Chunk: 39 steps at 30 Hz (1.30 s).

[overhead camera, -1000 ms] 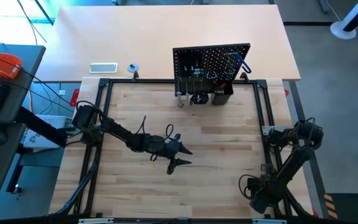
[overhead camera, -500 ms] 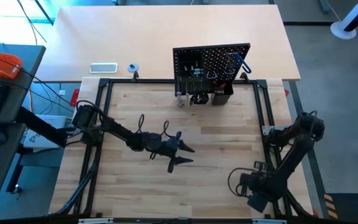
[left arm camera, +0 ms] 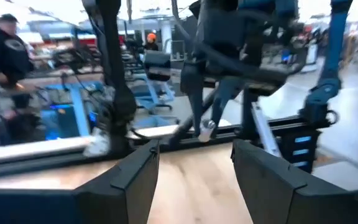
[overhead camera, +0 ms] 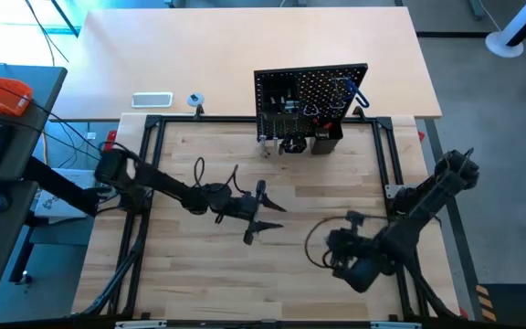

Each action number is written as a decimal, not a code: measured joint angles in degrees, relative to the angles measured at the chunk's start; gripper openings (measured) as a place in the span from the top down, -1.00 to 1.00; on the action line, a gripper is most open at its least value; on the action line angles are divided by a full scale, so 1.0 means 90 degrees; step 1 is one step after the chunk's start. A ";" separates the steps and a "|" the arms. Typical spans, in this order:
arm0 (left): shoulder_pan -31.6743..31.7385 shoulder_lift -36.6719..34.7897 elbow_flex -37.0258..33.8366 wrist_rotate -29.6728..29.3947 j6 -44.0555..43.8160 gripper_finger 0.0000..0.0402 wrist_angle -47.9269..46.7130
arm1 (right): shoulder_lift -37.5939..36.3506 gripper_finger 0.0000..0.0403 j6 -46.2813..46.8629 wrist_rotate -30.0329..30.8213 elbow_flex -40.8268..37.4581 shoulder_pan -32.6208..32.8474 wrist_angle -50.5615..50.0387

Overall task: Hang tools onto peg board
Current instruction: Put the silver socket into the top black bin on the peg board

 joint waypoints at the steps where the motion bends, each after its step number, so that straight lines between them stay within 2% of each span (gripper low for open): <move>1: 0.0035 -0.0170 0.0000 -0.0027 0.0147 0.02 -0.0173 | -0.0041 0.82 -0.0268 0.0158 0.0140 -0.0138 -0.0009; 9: 0.0404 -0.1364 0.0000 -0.0449 0.0878 0.02 -0.1880 | -0.0148 0.82 -0.2725 0.1240 0.1636 -0.1401 -0.0301; 13: 0.0544 -0.1598 0.0000 -0.0476 0.0871 0.02 -0.2588 | -0.0148 0.82 -0.4141 0.1510 0.2448 -0.2081 -0.0237; 19: 0.0568 -0.1630 -0.0002 -0.0469 0.0844 0.02 -0.3295 | -0.0148 0.82 -0.6348 0.1482 0.3644 -0.3067 0.0351; 27: 0.0561 -0.1668 -0.0002 -0.0415 0.0557 0.02 -0.3939 | -0.0148 0.82 -0.8157 -0.0082 0.4650 -0.4826 0.1531; 32: 0.0519 -0.1681 -0.0002 -0.0372 0.0485 0.02 -0.4280 | -0.0142 0.82 -0.8203 -0.1566 0.4720 -0.6054 0.2070; 39: 0.0510 -0.1678 -0.0002 -0.0357 0.0458 0.02 -0.4410 | 0.0048 0.82 -0.8008 -0.2675 0.4715 -0.6971 0.2150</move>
